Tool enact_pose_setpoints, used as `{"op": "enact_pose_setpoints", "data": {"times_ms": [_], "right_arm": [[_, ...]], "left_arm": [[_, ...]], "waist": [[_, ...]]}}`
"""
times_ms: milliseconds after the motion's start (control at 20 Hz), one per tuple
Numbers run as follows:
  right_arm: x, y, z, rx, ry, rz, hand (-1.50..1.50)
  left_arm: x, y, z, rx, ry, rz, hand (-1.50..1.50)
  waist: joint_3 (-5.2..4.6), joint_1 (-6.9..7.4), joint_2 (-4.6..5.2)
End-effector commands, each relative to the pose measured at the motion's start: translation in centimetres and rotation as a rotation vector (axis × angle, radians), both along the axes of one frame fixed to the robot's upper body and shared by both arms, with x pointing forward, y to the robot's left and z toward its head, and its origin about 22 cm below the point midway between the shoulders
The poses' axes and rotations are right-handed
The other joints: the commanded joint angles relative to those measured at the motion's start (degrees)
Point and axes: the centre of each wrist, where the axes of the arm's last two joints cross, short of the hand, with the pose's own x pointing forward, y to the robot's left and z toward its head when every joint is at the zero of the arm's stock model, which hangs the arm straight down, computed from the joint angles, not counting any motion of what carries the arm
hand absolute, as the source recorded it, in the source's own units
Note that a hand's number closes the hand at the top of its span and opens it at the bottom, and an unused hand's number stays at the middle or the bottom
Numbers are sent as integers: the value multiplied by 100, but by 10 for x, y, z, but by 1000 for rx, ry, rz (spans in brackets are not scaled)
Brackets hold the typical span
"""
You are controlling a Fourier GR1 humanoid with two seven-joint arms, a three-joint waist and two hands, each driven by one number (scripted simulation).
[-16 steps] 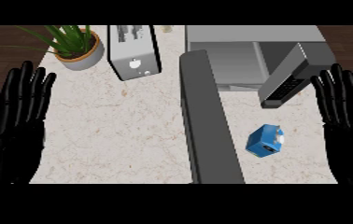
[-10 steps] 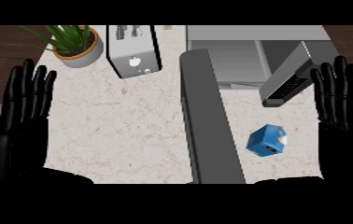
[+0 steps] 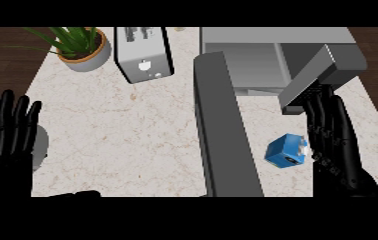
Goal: Pick up the milk, place it into the microwave and close the microwave
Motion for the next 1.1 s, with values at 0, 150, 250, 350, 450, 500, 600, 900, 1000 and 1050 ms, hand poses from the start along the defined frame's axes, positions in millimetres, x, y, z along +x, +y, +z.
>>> {"op": "enact_pose_setpoints", "data": {"times_ms": [0,150,250,350,450,500,600,900,1000,1050], "right_arm": [[-13,3,1,-21,-7,-70,-150],[-13,9,2,-11,19,-98,-150],[-7,14,-21,-44,74,-135,-150],[-16,5,-26,-7,85,-159,-150],[-23,3,-25,-16,108,-161,-150],[-10,1,-47,-12,104,-159,-150],[-6,-6,-37,-11,107,-154,-150],[17,-25,-51,2,140,-191,-150],[17,-19,-84,12,175,-216,-150],[2,-27,-78,24,159,-207,-150]], "left_arm": [[-33,-1,14,-7,10,7,-150],[-36,12,0,1,9,7,-150],[-35,14,-3,-11,0,-10,-150],[-45,24,2,-17,5,1,-150],[-65,23,11,0,0,-12,-150],[-55,24,5,-10,-4,1,-150],[-62,13,-3,-17,9,-6,-150],[-87,26,6,-8,-4,2,-150],[-85,25,8,-8,2,-3,-150],[-68,35,12,-17,4,1,-150]], "waist": [[3,9,-1],[2,9,6],[2,7,9],[4,-1,7],[4,12,0],[7,7,10],[5,10,10],[5,44,11],[8,33,14],[7,-17,15]]}}
